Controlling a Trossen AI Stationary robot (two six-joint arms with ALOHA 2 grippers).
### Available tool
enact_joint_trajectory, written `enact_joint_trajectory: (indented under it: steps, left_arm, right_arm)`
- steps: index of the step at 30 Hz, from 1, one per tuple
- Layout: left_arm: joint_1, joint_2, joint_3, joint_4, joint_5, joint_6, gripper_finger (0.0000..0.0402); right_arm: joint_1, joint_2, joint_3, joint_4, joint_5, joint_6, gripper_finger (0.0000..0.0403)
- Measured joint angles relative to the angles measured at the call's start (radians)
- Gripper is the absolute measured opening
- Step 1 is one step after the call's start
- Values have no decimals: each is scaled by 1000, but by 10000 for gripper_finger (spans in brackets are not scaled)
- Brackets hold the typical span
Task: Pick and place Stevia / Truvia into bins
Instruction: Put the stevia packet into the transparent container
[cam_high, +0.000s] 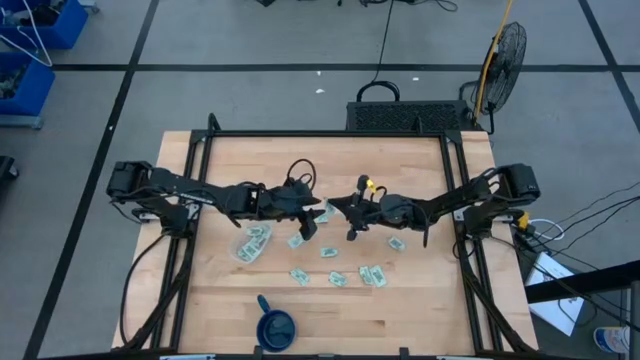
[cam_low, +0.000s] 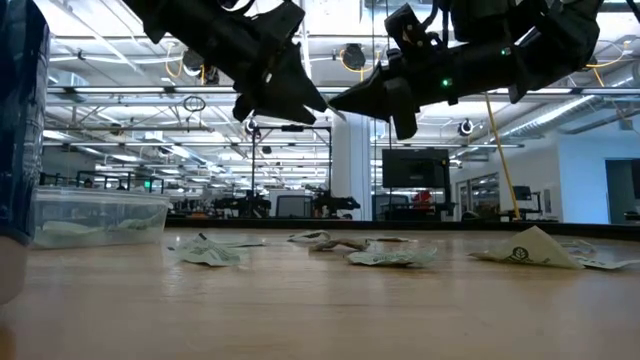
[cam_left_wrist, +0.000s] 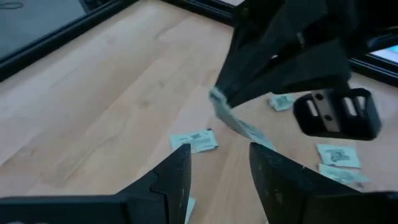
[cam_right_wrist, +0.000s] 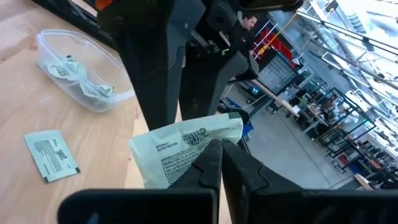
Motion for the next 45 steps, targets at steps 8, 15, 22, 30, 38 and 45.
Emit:
enact_joint_trajectory:
  steps: [8,15,22,30,38,45]
  left_arm:
    - [-7,0,0,-2,57,-13,168]
    - [-10,0,0,6,4,-1,168]
    - [16,0,0,26,44,0,168]
    - [16,0,0,50,44,16,168]
    - [16,0,0,50,44,32,168]
    - [16,0,0,49,43,33,132]
  right_arm:
    - [0,0,0,-28,113,-26,2]
    - [0,0,0,-24,109,0,2]
    - [0,0,0,23,-2,61,2]
    - [0,0,0,46,-85,59,2]
    - [0,0,0,53,-84,59,2]
    - [0,0,0,53,-84,94,2]
